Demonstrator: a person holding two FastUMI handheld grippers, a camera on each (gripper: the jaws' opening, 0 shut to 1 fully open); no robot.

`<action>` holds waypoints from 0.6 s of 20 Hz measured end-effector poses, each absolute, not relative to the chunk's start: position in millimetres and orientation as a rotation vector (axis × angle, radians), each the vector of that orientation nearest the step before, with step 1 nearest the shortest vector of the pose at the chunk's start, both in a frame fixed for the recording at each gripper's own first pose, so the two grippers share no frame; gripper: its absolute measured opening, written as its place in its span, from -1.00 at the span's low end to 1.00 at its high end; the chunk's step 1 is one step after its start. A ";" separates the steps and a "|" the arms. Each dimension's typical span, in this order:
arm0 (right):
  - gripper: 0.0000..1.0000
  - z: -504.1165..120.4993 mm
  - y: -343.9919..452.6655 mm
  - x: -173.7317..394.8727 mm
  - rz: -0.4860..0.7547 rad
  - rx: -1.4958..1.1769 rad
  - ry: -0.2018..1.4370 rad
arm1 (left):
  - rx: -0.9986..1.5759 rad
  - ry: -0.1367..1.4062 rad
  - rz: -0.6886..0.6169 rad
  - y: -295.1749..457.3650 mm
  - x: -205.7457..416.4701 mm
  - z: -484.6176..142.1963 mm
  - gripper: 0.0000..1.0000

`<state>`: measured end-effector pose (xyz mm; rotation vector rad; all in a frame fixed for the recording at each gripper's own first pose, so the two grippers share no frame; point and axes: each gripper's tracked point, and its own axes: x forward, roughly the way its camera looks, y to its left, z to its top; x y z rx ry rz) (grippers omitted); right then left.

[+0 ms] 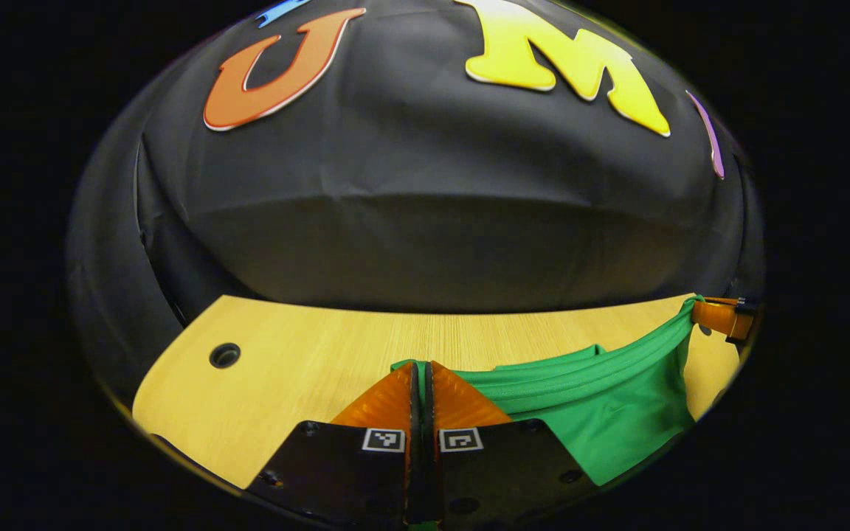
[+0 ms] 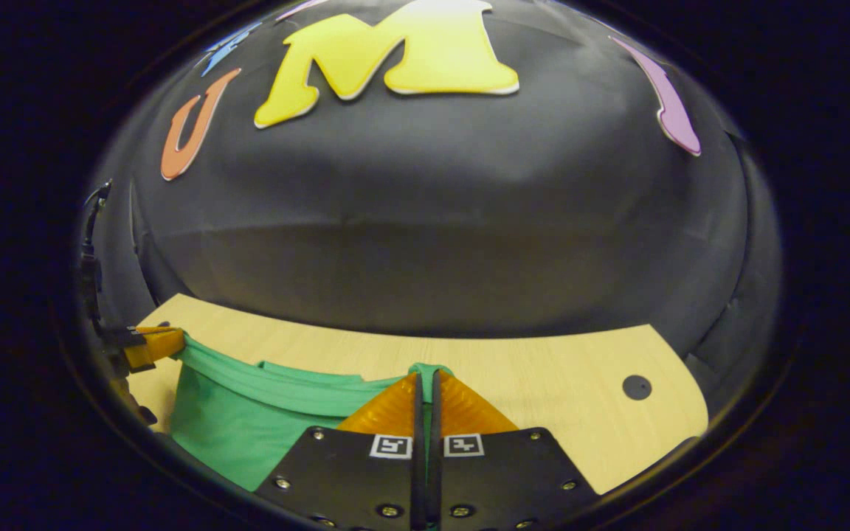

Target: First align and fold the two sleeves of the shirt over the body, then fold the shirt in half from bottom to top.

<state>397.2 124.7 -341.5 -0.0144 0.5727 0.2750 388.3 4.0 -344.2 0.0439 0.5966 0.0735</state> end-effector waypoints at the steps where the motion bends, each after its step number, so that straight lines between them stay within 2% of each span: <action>1: -0.97 -354.6 123.9 398.0 0.268 -0.015 0.597 | 0.041 0.615 0.078 3.9 387.7 -357.8 -0.94; 5: -0.98 -391.0 123.3 396.1 0.260 -0.035 0.658 | 0.057 0.686 0.091 3.5 384.0 -394.3 -0.94; 8: -0.97 -407.0 125.3 394.9 0.253 -0.051 0.683 | 0.061 0.663 0.070 -1.2 390.1 -391.5 -0.94; 10: -0.94 -416.5 130.1 392.0 0.260 -0.051 0.702 | 0.099 0.692 0.030 -8.5 390.4 -395.9 -0.81; 11: -0.86 -423.7 127.8 392.3 0.250 -0.059 0.720 | 0.124 0.690 0.041 -6.1 392.3 -398.4 -0.21; 12: -0.32 -418.4 127.8 397.6 0.244 -0.049 0.690 | 0.132 0.684 0.052 -5.9 392.9 -394.7 0.40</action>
